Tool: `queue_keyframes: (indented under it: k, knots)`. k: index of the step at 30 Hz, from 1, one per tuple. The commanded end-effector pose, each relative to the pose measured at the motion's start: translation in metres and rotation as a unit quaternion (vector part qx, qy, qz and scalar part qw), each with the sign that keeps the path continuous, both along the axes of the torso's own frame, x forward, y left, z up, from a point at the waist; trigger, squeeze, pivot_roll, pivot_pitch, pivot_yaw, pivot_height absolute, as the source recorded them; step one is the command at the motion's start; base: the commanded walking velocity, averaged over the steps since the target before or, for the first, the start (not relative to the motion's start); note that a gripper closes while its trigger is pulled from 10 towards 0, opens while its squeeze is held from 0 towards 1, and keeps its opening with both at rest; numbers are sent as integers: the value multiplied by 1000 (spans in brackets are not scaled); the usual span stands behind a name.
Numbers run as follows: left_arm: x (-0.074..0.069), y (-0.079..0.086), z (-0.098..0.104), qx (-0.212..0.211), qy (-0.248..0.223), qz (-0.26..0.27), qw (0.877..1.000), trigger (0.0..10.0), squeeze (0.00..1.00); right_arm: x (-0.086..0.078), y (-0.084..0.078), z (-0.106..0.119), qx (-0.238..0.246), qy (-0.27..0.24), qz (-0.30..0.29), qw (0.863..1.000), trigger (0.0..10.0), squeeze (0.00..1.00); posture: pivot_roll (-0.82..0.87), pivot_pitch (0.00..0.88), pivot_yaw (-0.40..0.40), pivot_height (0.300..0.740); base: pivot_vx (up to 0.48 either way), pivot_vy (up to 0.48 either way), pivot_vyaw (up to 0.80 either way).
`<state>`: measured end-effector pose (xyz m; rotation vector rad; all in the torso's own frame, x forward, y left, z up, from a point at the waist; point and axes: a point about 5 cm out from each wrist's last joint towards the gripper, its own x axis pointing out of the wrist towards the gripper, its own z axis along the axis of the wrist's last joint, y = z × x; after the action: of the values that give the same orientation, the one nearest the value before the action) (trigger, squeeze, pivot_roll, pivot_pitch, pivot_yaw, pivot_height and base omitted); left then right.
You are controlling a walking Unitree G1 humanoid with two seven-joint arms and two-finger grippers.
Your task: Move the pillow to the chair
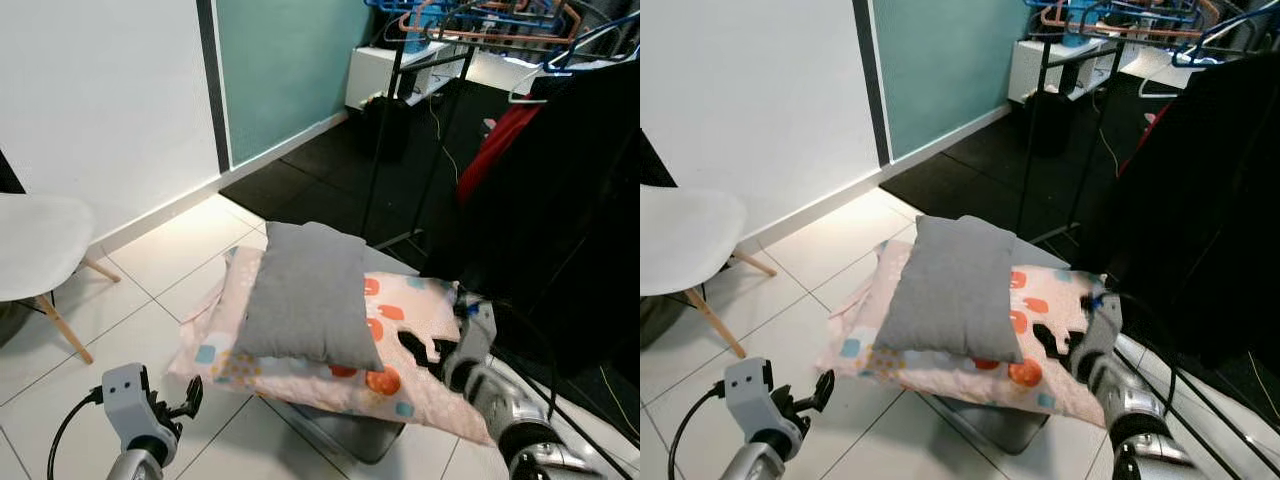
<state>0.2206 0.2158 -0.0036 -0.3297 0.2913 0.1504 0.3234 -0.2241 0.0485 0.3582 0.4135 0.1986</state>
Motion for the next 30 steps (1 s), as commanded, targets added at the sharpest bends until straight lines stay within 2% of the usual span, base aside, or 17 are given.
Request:
queue_keyframes:
  k: [1,3,7,9,12,15,17,19,23,25,30]
  knots:
    - [-2,0,0,3,0,-2,1000,10000,0,3,-2,5,15,-5,0,1000,10000,0,-120,53,-56,715,0,0,0]
    - [-2,-1,2,6,-3,-2,1000,10000,0,15,6,20,34,-23,16,999,10000,0,-120,53,-52,705,0,0,0]
    - [-1,-2,5,7,-9,-3,1000,10000,0,24,14,31,41,-30,26,998,10000,0,-119,55,-48,695,0,0,0]
    - [7,-2,21,15,-39,-9,999,10000,0,31,22,35,28,-22,28,999,10000,0,-112,57,-47,685,0,0,0]
    - [10,-1,27,19,-51,-10,998,10000,0,33,24,36,24,-18,28,999,10000,0,-112,57,-47,680,0,0,0]
    - [20,6,53,40,-87,-8,995,10000,0,36,28,38,15,-11,23,1000,10000,0,-98,60,-45,665,0,0,0]
    - [20,6,53,40,-87,-8,995,10000,0,36,28,38,15,-11,23,1000,10000,0,-98,60,-45,665,0,0,0]
    - [24,9,65,50,-104,-6,993,10000,0,38,28,39,5,-7,15,1000,10000,0,-98,62,-40,655,0,0,0]
    - [27,10,70,55,-112,-7,992,10000,0,39,27,40,-2,-3,11,1000,10000,0,-98,62,-40,650,0,0,0]
    - [31,9,81,59,-126,-10,990,10000,0,39,23,40,-21,9,-3,1000,10000,0,-96,64,-40,640,0,0,0]
    - [33,8,94,59,-141,-14,988,10000,0,37,14,37,-43,27,-22,998,10000,0,-84,75,-40,625,0,0,0]
